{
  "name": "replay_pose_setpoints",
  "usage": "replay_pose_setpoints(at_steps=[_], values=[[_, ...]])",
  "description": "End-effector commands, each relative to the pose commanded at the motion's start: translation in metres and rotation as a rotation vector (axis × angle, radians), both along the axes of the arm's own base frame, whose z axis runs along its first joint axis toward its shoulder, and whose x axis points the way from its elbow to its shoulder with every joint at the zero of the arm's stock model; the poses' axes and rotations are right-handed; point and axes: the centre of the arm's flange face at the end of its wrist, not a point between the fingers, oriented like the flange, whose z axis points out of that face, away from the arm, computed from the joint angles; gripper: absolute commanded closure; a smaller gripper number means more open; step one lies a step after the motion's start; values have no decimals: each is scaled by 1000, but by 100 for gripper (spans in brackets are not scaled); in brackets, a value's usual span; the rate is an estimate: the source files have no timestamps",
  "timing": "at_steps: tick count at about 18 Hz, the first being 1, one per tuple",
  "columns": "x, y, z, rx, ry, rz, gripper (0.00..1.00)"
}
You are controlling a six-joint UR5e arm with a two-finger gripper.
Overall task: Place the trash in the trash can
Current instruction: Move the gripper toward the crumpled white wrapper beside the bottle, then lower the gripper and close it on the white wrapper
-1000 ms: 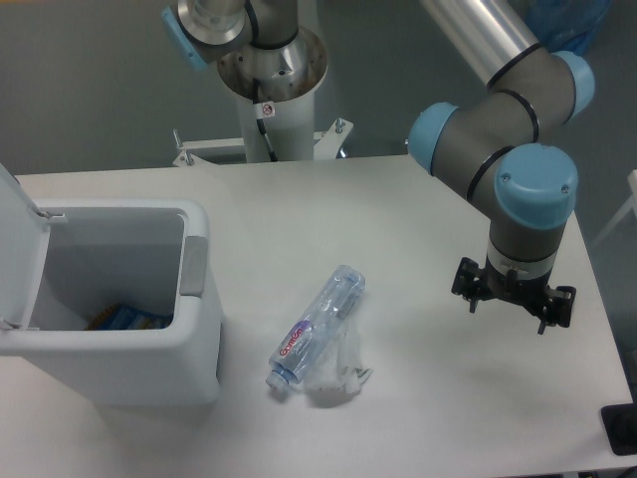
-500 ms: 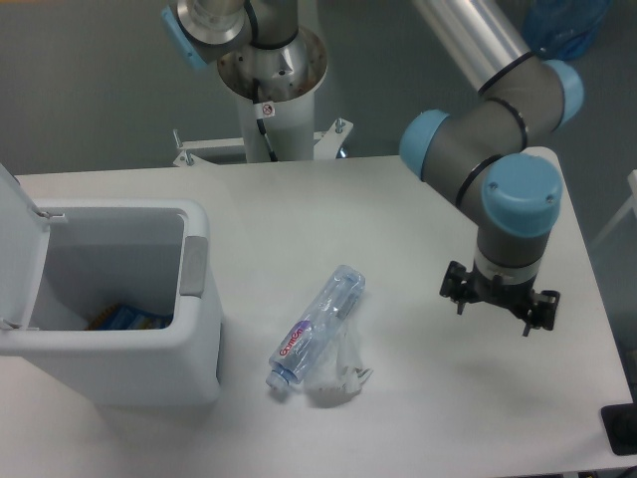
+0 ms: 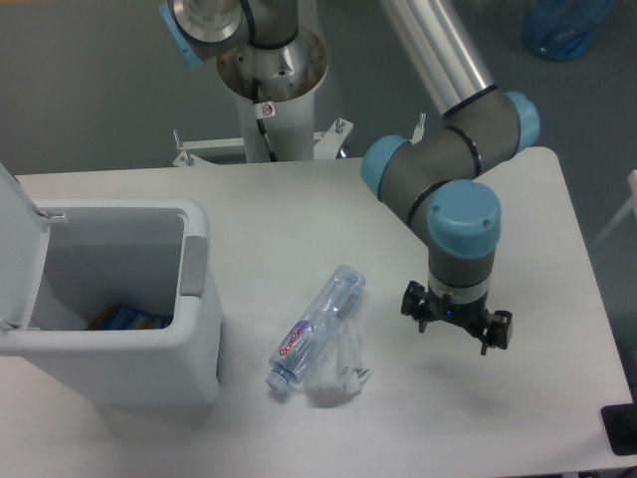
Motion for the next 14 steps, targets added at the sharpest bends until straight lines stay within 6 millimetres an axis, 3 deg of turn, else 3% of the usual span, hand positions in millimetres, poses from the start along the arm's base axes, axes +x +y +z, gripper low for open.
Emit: replay_pose_setpoints(at_steps=[3, 6, 14], values=[[19, 25, -17, -3, -21, 23, 0], [41, 44, -21, 5, -31, 68, 0], [81, 74, -47, -15, -66, 79, 0]])
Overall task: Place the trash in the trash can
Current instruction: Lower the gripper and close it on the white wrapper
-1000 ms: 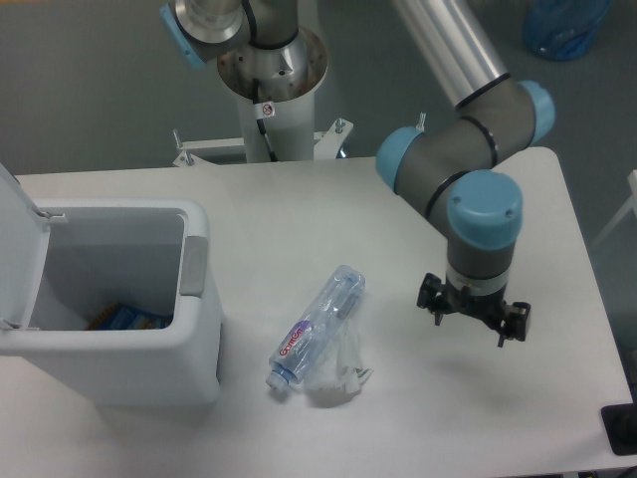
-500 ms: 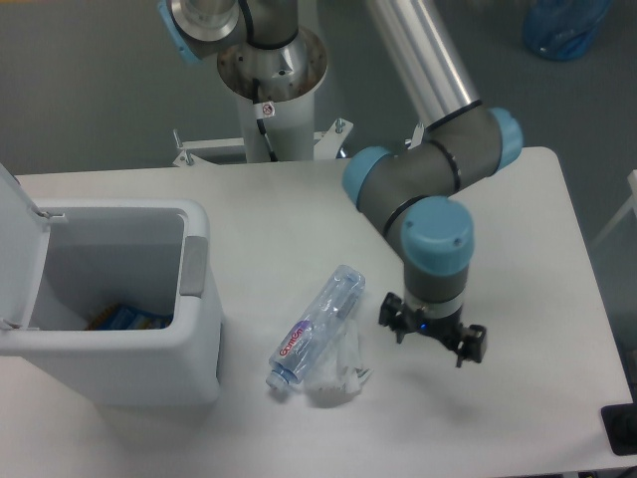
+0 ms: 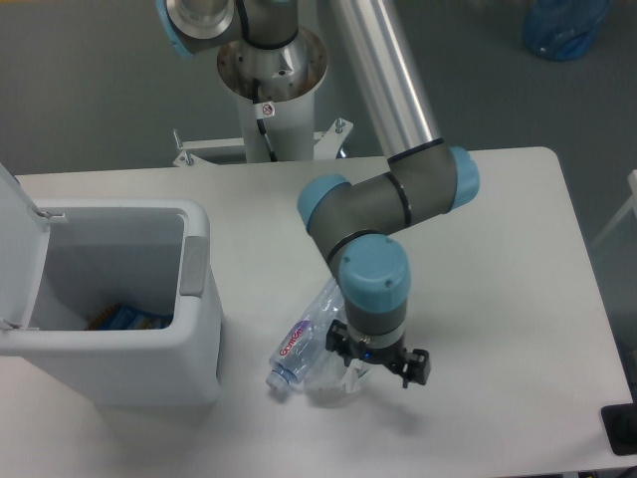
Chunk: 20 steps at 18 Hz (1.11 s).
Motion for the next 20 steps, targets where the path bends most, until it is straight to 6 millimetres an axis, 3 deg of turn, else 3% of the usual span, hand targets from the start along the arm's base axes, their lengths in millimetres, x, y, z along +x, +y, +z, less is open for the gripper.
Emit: replay_pose_setpoints(at_steps=[1, 4, 5, 6, 11, 15, 20], values=[[2, 2, -2, -2, 0, -4, 5], [7, 7, -14, -12, -13, -5, 40], [7, 7, -17, -15, -18, -9, 61], [7, 7, -19, -18, -23, -13, 100], [-3, 3, -13, -9, -15, -4, 100], [-29, -16, -2, 44, -45, 44, 100], [-64, -44, 29, 176, -95, 108, 100]])
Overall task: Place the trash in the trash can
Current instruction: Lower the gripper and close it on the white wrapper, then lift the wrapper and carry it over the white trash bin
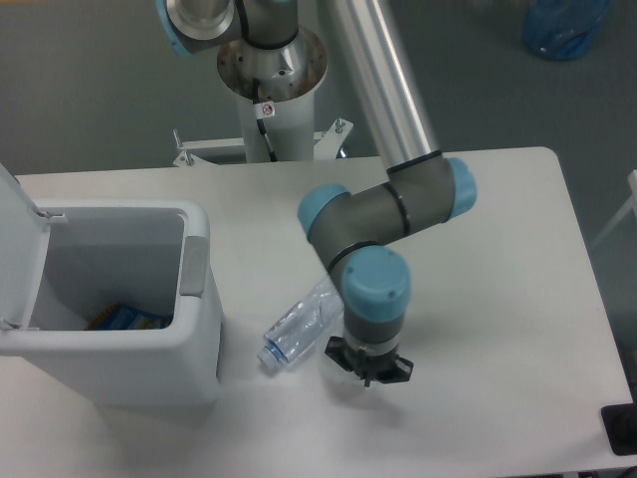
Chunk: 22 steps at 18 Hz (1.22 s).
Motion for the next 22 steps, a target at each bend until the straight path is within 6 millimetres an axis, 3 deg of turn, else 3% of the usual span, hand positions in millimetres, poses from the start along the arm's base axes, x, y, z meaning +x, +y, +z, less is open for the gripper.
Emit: replay_pose_setpoints(at_steps=[4, 6, 10, 13, 17, 22], values=[[-16, -13, 32, 88, -3, 29, 100], [-24, -8, 60, 181, -15, 45, 100], [-22, 1, 114, 314, -42, 123, 100], [0, 1, 164, 427, -82, 148, 100], [27, 3, 211, 523, -132, 176, 100], [101, 20, 275, 599, -172, 164, 100]])
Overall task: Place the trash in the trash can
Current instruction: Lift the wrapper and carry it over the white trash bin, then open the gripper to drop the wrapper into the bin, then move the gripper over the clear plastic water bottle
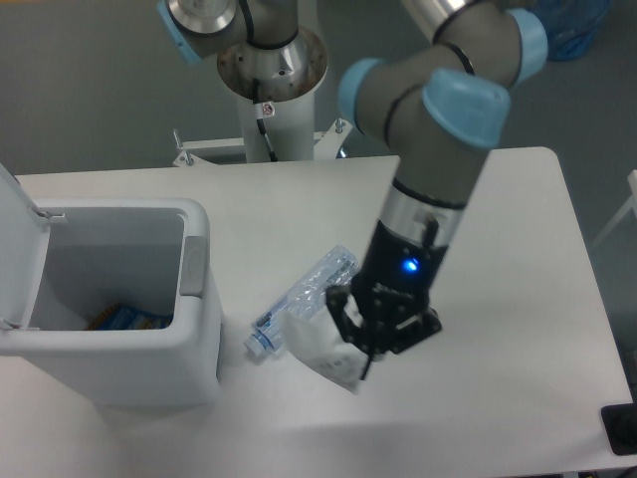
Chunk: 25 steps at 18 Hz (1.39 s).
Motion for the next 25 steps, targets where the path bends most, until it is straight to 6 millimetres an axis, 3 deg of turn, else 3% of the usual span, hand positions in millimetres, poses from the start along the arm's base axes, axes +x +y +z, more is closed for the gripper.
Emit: replay_pose_setpoints(at_steps=[5, 10, 11, 12, 13, 14, 20, 21, 23, 25], values=[[74, 18, 39, 35, -16, -40, 100], [122, 33, 33, 15, -52, -80, 100], [128, 35, 29, 8, -59, -88, 92], [133, 37, 24, 2, -62, -97, 76], [138, 38, 22, 0, -57, -112, 39], [137, 38, 21, 2, -51, -118, 6], [133, 33, 18, -6, -47, -106, 0], [125, 31, 18, -6, -44, -94, 0], [83, 11, 24, 7, -31, -30, 0], [63, 3, 23, 9, -17, -11, 0]])
